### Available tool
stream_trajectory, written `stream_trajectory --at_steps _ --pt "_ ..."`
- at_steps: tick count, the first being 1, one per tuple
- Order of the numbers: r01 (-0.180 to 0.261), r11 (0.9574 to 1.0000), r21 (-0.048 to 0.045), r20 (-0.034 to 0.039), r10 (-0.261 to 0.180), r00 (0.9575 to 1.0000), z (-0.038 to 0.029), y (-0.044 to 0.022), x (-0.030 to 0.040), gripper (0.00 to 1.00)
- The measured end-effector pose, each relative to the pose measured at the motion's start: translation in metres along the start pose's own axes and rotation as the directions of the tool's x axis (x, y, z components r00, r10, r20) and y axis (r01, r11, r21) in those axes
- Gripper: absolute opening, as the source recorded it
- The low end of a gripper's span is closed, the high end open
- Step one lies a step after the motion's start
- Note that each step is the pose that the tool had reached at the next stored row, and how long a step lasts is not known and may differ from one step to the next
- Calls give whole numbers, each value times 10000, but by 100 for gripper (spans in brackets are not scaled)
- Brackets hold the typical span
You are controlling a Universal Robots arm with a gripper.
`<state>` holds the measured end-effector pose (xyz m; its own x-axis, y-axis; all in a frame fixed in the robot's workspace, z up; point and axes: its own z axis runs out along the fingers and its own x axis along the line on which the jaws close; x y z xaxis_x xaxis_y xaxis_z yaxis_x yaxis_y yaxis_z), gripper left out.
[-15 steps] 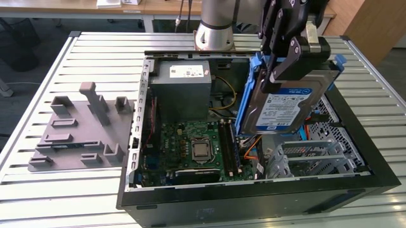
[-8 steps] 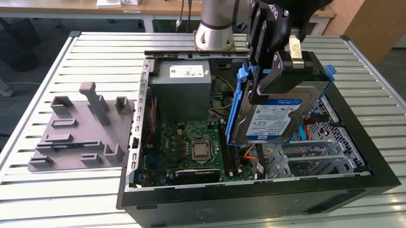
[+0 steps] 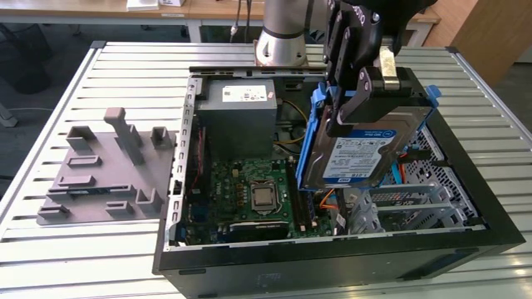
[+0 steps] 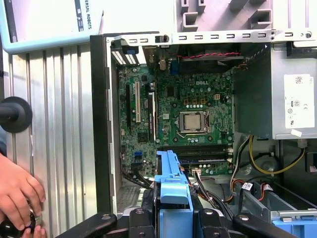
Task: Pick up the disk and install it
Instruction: 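Insert the disk into the insertion slot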
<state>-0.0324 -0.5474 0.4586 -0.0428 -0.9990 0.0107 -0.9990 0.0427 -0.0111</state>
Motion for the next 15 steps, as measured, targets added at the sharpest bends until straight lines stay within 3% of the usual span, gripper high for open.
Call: stream_trajectory --at_steps 6,7,15 --pt "1 10000 0 0 -1 10000 0 -12 -1 36" --pt "0 10000 0 0 0 10000 1 -60 -3 36" --pt "0 10000 0 0 0 10000 0 -32 -1 36"
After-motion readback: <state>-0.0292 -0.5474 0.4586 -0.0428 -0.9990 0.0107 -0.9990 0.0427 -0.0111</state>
